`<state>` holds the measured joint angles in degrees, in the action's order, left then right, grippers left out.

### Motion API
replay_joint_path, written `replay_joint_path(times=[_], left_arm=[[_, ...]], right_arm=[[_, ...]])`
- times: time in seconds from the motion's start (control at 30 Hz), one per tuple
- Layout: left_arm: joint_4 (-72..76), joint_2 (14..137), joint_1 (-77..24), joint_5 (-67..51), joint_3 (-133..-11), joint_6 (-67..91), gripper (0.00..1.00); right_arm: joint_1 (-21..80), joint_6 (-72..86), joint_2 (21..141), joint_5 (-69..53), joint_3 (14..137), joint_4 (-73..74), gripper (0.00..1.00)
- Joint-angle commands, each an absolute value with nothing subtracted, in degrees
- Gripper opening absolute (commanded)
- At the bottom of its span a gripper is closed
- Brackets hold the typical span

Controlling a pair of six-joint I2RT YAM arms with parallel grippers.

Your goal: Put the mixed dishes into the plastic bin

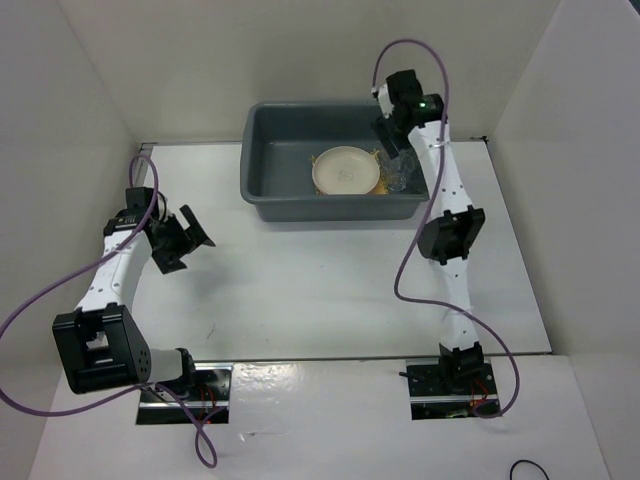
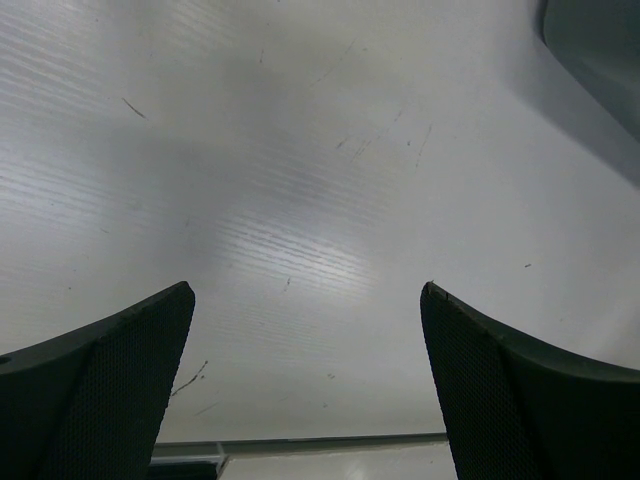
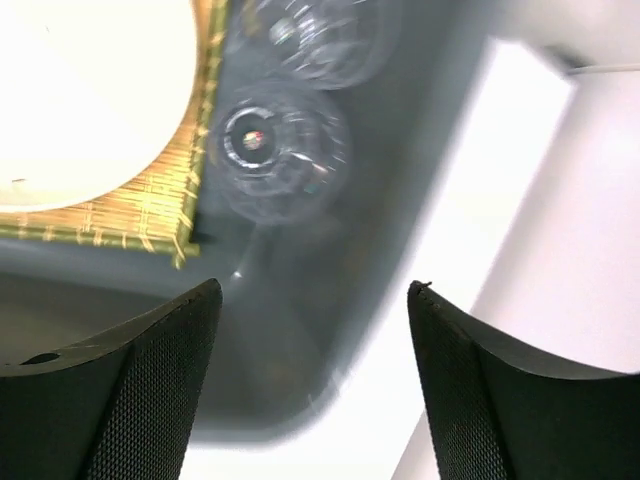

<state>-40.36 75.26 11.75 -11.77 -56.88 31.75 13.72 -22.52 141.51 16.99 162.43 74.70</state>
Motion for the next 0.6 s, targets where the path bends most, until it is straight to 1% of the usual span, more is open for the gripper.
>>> replay_joint_path(times=[0.0,0.03,0.07,0.1,0.13,0.17,0.2,0.3,0.33,0.4,0.43,0.57], left_arm=[[-38.94,75.41,12.30,-11.25,-56.51,31.90,1.00],[-38.41,75.41,12.30,-11.25,-56.51,31.90,1.00],[-38.41,75.41,12.30,-11.25,-55.99,31.90,1.00],[-38.41,75.41,12.30,-11.25,-55.99,31.90,1.00],[-37.80,76.28,12.30,-11.77,-55.99,31.90,1.00],[-37.79,77.16,12.30,-11.78,-55.99,31.90,1.00],[-37.79,77.17,12.30,-11.78,-55.99,31.38,1.00],[-36.66,77.87,12.30,-12.30,-55.99,31.38,1.00],[-36.65,78.39,12.30,-12.30,-55.99,31.38,1.00],[-36.65,78.40,12.30,-12.30,-55.99,31.38,1.00],[-36.65,78.40,12.30,-12.30,-55.99,31.38,1.00],[-36.04,76.74,12.30,-14.41,-55.99,30.76,1.00]], right_arm=[[11.00,-19.78,129.82,16.11,164.02,74.36,0.80],[9.25,-19.78,128.60,13.65,156.87,74.36,0.80],[8.36,-21.60,125.36,10.14,152.27,74.36,0.80],[7.74,-21.62,123.85,4.19,147.70,74.36,0.69],[7.73,-22.49,122.53,2.04,139.74,74.36,0.63],[7.73,-22.50,121.48,0.28,136.18,74.36,0.58],[8.52,-23.20,119.38,-0.35,129.53,73.22,0.53],[11.86,-22.59,116.03,1.31,119.57,68.58,0.53],[13.43,-22.07,116.02,1.93,117.97,67.68,0.35],[14.06,-21.54,115.14,2.98,114.27,65.40,0.08],[14.67,-21.53,115.14,2.99,113.56,65.39,0.00],[14.68,-21.01,113.21,-0.08,114.08,65.57,0.00]])
